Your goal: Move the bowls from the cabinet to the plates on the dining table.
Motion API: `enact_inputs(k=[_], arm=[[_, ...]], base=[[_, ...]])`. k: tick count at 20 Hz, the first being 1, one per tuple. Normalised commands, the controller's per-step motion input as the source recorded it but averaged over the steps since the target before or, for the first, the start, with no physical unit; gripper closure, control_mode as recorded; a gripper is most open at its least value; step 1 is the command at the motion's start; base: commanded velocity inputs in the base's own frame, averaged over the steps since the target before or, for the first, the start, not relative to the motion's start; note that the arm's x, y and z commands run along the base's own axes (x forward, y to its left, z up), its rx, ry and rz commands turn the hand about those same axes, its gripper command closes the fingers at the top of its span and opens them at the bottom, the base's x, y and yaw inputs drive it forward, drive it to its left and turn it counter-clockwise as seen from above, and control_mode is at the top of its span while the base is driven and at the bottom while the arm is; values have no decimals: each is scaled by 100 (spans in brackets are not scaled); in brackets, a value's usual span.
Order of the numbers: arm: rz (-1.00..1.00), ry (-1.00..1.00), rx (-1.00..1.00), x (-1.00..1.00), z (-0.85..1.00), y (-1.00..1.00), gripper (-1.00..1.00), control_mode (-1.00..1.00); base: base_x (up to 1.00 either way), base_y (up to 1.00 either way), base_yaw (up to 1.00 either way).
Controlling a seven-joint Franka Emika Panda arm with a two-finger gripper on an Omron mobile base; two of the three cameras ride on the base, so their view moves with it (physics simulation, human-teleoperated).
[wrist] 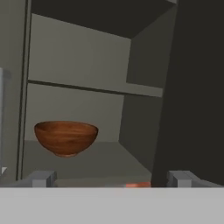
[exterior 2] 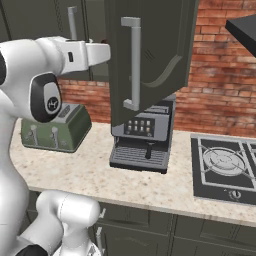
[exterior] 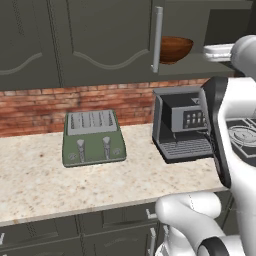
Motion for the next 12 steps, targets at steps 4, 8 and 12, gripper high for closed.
enact_inputs(k=[4,8,12], arm=[[-3,-12,0,-2,0,9,-100,-100],[-6,-6,0,19,-2,0,-100,-100],[-9,-3,-2,38,-1,17,-100,-100]], base=[[0,0,0],[0,0,0],[0,0,0]])
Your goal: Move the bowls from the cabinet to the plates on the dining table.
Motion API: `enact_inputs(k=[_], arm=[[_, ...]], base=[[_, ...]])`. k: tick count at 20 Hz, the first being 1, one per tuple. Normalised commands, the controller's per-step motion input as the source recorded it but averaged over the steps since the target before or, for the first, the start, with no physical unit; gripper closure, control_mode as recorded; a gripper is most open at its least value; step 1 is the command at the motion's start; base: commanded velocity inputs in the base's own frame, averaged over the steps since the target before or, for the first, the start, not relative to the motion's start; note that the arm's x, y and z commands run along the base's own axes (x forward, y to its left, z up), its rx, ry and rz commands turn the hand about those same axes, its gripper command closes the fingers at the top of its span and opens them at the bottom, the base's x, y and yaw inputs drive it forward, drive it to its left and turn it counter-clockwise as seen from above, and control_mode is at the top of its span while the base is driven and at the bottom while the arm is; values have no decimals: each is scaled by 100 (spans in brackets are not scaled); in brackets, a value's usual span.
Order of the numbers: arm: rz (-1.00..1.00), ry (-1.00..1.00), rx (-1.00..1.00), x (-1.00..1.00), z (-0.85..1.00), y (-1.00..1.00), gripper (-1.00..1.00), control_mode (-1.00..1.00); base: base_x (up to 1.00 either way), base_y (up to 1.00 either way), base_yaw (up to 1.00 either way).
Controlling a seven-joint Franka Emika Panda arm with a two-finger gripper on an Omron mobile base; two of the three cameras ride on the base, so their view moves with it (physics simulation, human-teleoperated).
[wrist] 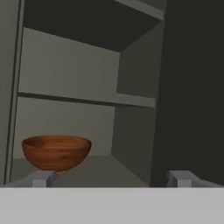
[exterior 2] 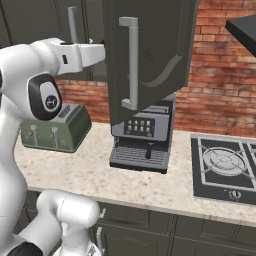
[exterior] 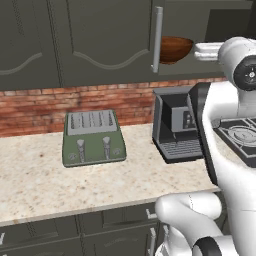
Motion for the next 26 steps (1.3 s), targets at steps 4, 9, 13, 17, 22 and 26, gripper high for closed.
enact_inputs(k=[4,9,13,17,22,26], arm=[[-12,-2,-2,39,-1,6,-100,-100],[-19,1,0,48,-3,-57,-100,-100],[-17,3,2,34,0,-79,-100,-100],[-12,1,6,12,5,-79,-100,-100],[-11,-2,8,-13,14,-88,-100,-100],[-6,-7,7,-5,12,-81,-100,-100]], base=[[0,0,0],[0,0,0],[0,0,0],[0,0,0],[0,0,0],[0,0,0]])
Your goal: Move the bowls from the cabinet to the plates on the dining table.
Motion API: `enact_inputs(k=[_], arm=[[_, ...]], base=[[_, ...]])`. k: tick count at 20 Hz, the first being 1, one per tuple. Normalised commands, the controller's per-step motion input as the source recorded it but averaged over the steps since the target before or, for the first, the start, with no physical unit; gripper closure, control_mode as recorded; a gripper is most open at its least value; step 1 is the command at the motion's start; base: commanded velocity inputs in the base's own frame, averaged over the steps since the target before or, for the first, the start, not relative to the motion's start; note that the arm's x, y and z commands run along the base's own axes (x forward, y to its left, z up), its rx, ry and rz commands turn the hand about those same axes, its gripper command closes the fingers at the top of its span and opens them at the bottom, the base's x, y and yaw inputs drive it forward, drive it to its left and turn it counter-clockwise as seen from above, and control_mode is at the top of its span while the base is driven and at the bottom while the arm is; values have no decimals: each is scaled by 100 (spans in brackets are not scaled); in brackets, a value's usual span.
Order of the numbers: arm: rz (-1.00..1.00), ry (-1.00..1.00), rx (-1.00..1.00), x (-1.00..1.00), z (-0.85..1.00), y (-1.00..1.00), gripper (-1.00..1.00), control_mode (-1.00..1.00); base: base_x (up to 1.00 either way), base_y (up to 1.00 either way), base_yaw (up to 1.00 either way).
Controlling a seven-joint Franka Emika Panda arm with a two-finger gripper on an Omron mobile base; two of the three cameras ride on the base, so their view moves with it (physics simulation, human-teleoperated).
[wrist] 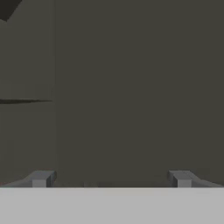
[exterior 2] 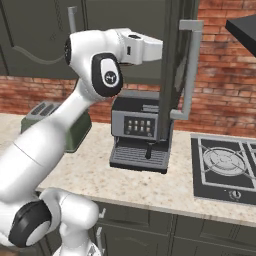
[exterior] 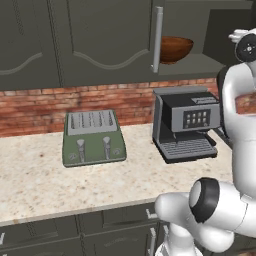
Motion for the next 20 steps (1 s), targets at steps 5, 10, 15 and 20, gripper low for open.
enact_inputs(k=[5,10,15,20], arm=[[1,-7,7,13,1,-68,-100,-100],[8,-5,8,39,-5,-57,-100,-100],[14,-5,7,60,-10,-48,-100,-100],[6,-2,0,-1,-5,23,-100,-100]], base=[[0,0,0],[0,0,0],[0,0,0],[0,0,0]])
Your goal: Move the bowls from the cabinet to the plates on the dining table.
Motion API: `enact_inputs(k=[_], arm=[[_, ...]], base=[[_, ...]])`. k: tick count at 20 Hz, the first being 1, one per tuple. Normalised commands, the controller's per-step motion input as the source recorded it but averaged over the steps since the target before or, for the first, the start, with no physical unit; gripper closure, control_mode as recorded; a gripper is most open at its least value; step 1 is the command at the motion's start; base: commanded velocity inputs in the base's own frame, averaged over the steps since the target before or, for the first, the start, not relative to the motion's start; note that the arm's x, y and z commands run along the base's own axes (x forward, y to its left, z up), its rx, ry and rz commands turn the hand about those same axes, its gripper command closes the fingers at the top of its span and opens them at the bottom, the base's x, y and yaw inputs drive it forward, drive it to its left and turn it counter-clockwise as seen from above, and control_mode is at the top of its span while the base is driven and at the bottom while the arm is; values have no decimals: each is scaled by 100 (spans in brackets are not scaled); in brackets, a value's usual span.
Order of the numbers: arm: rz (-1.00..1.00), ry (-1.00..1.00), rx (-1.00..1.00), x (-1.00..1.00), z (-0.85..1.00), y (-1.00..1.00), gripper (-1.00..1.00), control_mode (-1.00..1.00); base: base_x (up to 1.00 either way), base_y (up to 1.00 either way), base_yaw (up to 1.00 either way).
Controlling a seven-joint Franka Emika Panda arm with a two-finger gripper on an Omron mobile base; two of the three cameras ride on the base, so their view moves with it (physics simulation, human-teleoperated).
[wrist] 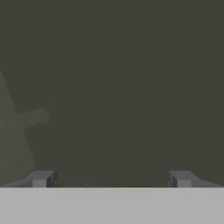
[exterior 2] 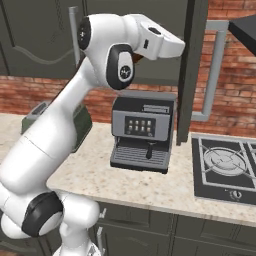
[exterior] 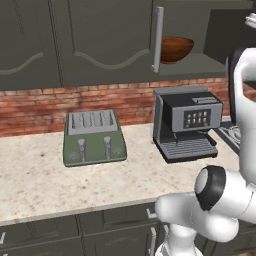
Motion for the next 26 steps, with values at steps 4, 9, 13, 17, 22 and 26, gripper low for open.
enact_inputs(k=[4,9,13,17,22,26], arm=[[9,-5,-9,-57,-6,98,-100,-100],[9,-4,-6,-48,-4,92,-100,-100],[10,-6,-5,-45,1,70,-100,-100],[12,-5,-5,-34,13,44,-100,-100],[16,-2,-3,-28,22,22,-100,-100],[16,1,-1,-24,31,11,-100,-100]], base=[[0,0,0],[0,0,0],[0,0,0],[0,0,0],[0,0,0],[0,0,0]])
